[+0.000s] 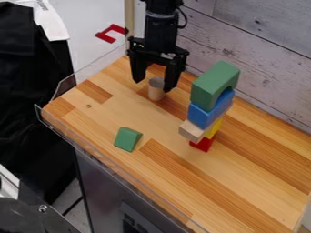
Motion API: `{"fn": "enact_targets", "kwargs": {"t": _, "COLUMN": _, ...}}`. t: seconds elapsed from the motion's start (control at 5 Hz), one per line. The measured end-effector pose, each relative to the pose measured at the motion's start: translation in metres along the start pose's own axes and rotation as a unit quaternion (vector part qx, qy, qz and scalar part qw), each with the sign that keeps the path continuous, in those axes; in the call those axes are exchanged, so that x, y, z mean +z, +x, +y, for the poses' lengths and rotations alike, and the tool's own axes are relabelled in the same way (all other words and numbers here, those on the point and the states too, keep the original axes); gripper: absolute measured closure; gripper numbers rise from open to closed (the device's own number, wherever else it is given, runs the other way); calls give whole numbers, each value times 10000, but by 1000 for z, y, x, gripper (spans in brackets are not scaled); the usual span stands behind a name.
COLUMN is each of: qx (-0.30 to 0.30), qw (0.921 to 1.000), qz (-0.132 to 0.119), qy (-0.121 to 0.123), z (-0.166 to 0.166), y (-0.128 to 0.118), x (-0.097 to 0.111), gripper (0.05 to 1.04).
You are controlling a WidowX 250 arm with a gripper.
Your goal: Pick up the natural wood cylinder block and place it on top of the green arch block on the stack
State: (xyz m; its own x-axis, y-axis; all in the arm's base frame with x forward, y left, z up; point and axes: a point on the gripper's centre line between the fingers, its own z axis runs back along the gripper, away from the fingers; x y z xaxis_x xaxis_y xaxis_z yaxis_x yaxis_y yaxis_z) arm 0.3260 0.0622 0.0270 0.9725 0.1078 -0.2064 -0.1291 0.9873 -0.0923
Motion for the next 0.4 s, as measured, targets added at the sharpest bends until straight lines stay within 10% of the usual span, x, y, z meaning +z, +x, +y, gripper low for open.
{"fn": "enact_targets", "kwargs": {"t": 0.4, "qx": 151, "qw": 9998, "qz": 56, "qy": -120, "z": 9, "y": 2, "x": -10, "gripper": 83}}
